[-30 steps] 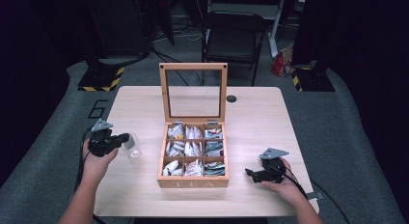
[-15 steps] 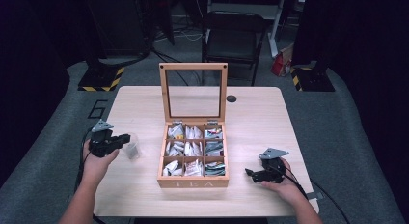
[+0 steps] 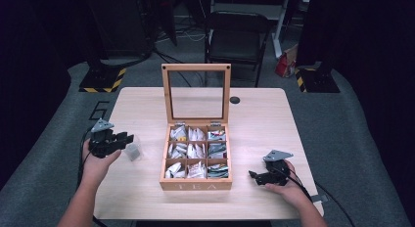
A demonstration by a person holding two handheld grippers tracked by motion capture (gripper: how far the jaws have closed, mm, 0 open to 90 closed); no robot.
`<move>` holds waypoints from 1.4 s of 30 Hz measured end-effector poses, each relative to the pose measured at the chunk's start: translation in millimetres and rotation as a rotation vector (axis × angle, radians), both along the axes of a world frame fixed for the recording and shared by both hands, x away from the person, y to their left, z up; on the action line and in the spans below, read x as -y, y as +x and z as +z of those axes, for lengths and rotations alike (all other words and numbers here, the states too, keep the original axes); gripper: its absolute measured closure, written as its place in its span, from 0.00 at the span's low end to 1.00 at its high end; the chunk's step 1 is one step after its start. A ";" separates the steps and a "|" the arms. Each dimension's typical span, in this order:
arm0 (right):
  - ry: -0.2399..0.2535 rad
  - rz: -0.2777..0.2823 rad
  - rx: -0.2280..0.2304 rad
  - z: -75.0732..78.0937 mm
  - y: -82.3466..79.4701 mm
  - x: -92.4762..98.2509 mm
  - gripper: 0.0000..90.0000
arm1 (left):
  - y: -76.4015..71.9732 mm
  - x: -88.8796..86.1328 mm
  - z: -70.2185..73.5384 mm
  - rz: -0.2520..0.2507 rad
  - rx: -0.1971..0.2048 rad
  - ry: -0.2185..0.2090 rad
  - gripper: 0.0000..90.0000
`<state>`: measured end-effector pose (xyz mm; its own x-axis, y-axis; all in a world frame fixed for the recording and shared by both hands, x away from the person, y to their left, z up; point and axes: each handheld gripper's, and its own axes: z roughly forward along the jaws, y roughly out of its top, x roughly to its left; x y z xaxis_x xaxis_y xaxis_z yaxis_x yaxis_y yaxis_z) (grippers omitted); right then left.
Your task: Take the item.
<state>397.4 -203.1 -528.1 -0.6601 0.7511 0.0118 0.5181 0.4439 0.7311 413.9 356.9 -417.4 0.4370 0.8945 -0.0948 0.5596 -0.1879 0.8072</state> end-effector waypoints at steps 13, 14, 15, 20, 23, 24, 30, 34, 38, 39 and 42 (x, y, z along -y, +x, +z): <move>-0.002 0.000 0.001 0.0 0.0 0.0 0.13 | -3.3 7.4 13.8 -0.021 0.032 -0.022 0.56; 0.002 -0.002 0.000 -0.1 -0.1 -0.1 0.13 | -3.7 8.5 14.3 -0.021 0.036 -0.022 0.56; 0.000 -0.005 -0.001 0.1 -0.3 -0.1 0.13 | -3.9 9.6 14.7 -0.024 0.035 -0.024 0.56; 0.000 -0.001 -0.001 0.0 -0.1 0.0 0.13 | -5.1 17.2 14.9 -0.048 0.039 -0.021 0.56; 0.002 -0.004 -0.001 0.0 -0.3 -0.1 0.13 | -7.0 21.4 15.2 -0.063 0.042 -0.019 0.56; 0.001 -0.002 -0.001 0.0 -0.1 -0.1 0.13 | -7.9 23.0 15.2 -0.067 0.041 -0.023 0.56; -0.001 0.001 0.000 0.0 0.1 0.1 0.13 | -14.2 33.0 11.8 -0.098 0.049 -0.020 0.54; 0.001 -0.005 -0.001 0.0 -0.3 -0.2 0.13 | -18.6 36.8 8.0 -0.109 0.042 -0.020 0.54; -0.003 0.000 0.001 0.0 0.1 0.1 0.13 | -24.1 39.7 1.8 -0.123 0.036 -0.011 0.54; 0.001 -0.003 -0.003 0.0 -0.2 -0.1 0.13 | -26.5 40.9 -1.4 -0.133 0.025 -0.010 0.54; 0.000 -0.005 -0.001 0.1 -0.3 -0.1 0.13 | -28.8 42.2 -5.1 -0.137 0.019 -0.011 0.54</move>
<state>397.1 -202.9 -528.1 -0.6565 0.7542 0.0126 0.5213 0.4416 0.7303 385.0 314.8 -422.5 0.5572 0.8250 -0.0943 0.5134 -0.2530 0.8200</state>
